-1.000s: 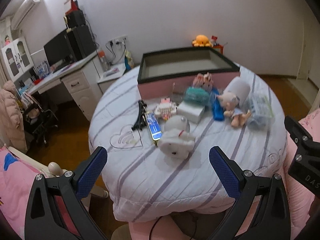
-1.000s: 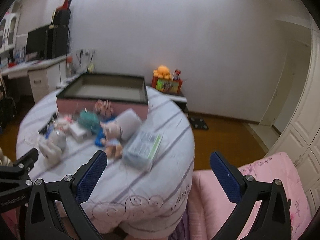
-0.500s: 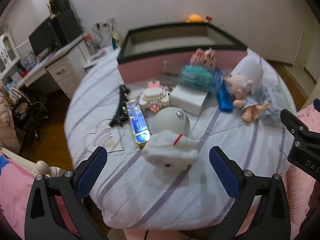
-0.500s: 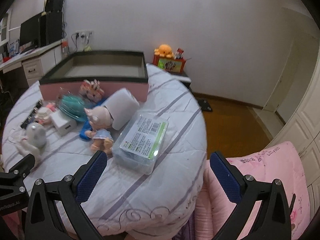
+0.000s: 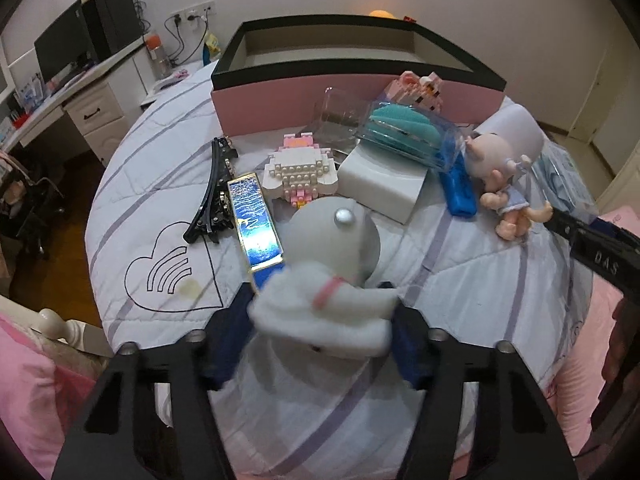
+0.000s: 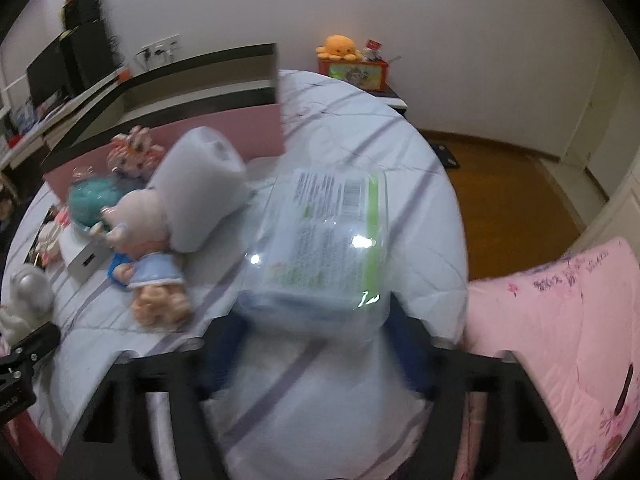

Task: Organize rigid objects
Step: 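Grasp the white plush dog with the left gripper while the right grasps the clear plastic box, then carry the plush dog and clear box over the pink box and release both, then lift both tools away from the pink box and back over the bed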

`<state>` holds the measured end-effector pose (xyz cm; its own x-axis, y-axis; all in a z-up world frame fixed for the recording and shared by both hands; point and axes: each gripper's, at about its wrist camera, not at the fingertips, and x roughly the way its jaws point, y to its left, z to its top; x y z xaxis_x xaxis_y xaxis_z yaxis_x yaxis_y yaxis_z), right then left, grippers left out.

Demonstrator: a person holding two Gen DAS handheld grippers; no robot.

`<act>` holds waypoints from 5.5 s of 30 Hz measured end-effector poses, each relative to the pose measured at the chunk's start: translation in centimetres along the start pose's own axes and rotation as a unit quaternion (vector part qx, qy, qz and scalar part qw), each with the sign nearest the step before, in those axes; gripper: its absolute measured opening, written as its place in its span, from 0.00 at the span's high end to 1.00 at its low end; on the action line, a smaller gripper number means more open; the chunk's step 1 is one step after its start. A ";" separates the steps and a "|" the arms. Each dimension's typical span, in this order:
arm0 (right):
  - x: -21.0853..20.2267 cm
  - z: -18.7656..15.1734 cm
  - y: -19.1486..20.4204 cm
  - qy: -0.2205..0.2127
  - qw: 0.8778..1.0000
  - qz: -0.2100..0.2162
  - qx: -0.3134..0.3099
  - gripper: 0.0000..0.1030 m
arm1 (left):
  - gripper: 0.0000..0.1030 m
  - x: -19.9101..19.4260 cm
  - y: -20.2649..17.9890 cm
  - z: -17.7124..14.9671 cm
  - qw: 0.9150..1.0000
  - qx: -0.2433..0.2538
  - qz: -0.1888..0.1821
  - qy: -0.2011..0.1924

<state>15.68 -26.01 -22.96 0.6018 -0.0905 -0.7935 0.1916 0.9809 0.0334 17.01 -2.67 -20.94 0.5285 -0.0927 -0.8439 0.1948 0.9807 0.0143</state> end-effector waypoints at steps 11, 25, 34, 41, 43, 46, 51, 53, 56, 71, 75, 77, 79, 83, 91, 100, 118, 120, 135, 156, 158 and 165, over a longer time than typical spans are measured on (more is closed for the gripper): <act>1.1 0.8 1.2 -0.021 0.999 -0.007 -0.026 0.39 | 0.34 0.5 0.5 0.4 1.000 -0.006 0.016 0.006; -2.4 -0.5 0.8 -0.026 0.999 0.005 -0.020 0.39 | 0.44 -2.2 1.2 -0.6 1.000 -0.008 0.012 -0.019; -8.7 -0.1 1.2 -0.099 0.995 0.014 -0.011 0.39 | 0.44 -7.1 2.0 -0.3 0.995 -0.026 0.033 -0.087; -15.2 1.0 2.7 -0.188 0.981 0.032 -0.033 0.39 | 0.44 -12.3 3.1 1.3 0.984 -0.050 0.057 -0.163; -17.4 1.0 3.4 -0.219 0.974 0.035 -0.041 0.39 | 0.44 -14.3 3.2 1.7 0.977 -0.054 0.067 -0.194; -19.8 1.3 4.0 -0.258 0.964 0.047 -0.045 0.39 | 0.44 -16.9 3.4 2.3 0.968 -0.057 0.068 -0.234; -23.3 1.1 5.1 -0.310 0.947 0.065 -0.056 0.39 | 0.44 -19.9 3.4 2.8 0.956 -0.059 0.067 -0.279; -23.9 1.0 5.4 -0.323 0.942 0.066 -0.058 0.39 | 0.43 -20.5 3.1 2.9 0.953 -0.053 0.070 -0.289; -24.2 1.3 5.9 -0.333 0.939 0.060 -0.057 0.39 | 0.43 -20.9 2.9 3.2 0.953 -0.045 0.061 -0.294; -18.9 6.9 5.8 -0.308 0.949 0.053 -0.038 0.39 | 0.43 -15.1 3.3 10.5 0.963 -0.037 0.057 -0.263; -14.3 10.4 6.7 -0.277 0.958 0.048 -0.046 0.39 | 0.43 -10.9 2.9 14.6 0.973 -0.018 0.036 -0.229; -11.7 11.8 7.4 -0.256 0.964 0.043 -0.053 0.39 | 0.43 -8.6 2.6 16.3 0.978 -0.012 0.045 -0.203; -9.2 13.0 7.9 -0.232 0.970 0.037 -0.058 0.39 | 0.43 -6.4 2.6 17.8 0.982 -0.008 0.053 -0.183; -4.7 14.4 8.6 -0.194 0.978 0.036 -0.071 0.39 | 0.43 -2.4 2.9 19.7 0.988 -0.001 0.049 -0.143; 0.5 15.7 9.6 -0.136 0.986 0.030 -0.091 0.39 | 0.35 2.3 4.2 21.0 0.994 -0.003 0.048 -0.094; 2.5 15.8 10.0 -0.114 0.989 0.006 -0.095 0.17 | 0.00 3.9 6.0 20.6 0.997 -0.022 0.038 -0.069; -0.6 15.1 10.1 -0.122 0.988 0.007 -0.099 0.17 | 0.00 -0.2 6.2 18.9 0.994 -0.020 0.050 -0.096; -2.2 14.5 9.9 -0.131 0.986 0.007 -0.098 0.17 | 0.00 -2.0 5.9 18.1 0.992 -0.020 0.052 -0.109; -18.5 7.5 7.8 -0.258 0.964 0.002 -0.070 0.17 | 0.00 -17.0 4.3 9.2 0.970 -0.034 0.064 -0.232; -25.8 0.9 6.6 -0.334 0.941 0.006 -0.051 0.00 | 0.00 -23.3 1.8 2.1 0.947 -0.023 0.080 -0.312; -25.9 0.8 6.6 -0.335 0.941 0.007 -0.051 0.00 | 0.00 -23.4 1.8 2.1 0.946 -0.022 0.083 -0.312; -25.7 0.7 6.7 -0.335 0.941 0.008 -0.052 0.00 | 0.00 -23.0 1.7 2.3 0.948 -0.023 0.085 -0.305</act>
<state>2.04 -17.27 -1.96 0.9640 -0.1304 -0.2318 0.1232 0.9913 -0.0456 7.14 0.75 -0.28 0.9312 -0.0008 -0.3646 0.0352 0.9955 0.0877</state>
